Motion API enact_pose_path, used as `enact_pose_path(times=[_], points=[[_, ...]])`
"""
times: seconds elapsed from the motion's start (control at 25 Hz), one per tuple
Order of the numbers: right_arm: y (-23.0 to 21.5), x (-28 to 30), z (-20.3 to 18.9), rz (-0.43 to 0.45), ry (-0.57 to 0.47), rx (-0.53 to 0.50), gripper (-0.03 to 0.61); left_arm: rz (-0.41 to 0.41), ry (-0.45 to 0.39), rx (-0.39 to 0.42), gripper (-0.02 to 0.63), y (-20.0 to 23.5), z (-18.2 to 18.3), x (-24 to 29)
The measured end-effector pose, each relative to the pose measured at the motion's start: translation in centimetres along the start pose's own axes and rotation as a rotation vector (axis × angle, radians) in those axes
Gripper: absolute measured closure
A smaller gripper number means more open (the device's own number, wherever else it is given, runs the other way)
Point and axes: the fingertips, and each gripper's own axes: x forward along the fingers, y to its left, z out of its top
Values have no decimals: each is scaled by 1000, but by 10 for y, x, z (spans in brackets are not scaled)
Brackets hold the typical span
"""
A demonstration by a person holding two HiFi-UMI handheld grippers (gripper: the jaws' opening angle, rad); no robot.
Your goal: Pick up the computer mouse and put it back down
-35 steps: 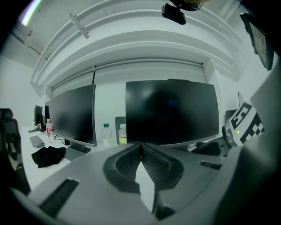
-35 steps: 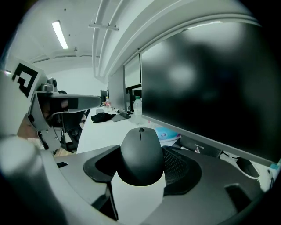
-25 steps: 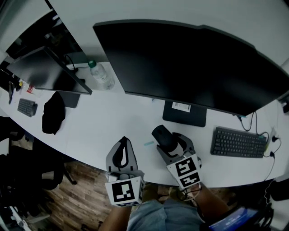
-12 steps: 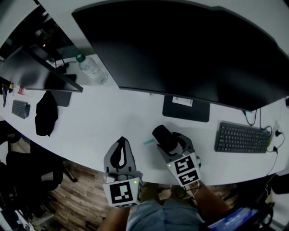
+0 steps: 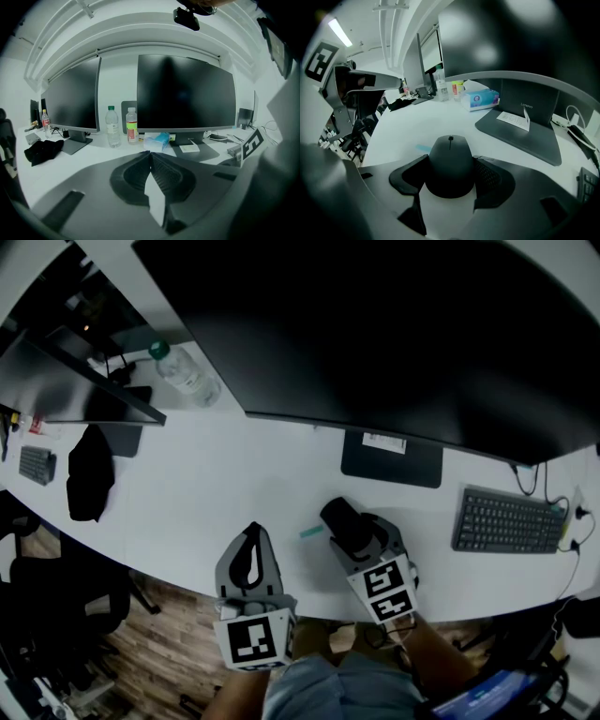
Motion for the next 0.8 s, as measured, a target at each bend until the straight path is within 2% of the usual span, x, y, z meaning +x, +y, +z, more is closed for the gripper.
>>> enact_pose_path(times=[0.32, 0.48, 0.8], points=[[2, 3, 0, -8, 0, -13, 270, -11, -7, 2, 609, -1, 1, 0], [5, 1, 0, 11, -6, -2, 224, -16, -31, 18, 609, -7, 10, -6], [2, -50, 47, -10, -153, -37, 232, -12, -116, 35, 609, -35, 44, -36]])
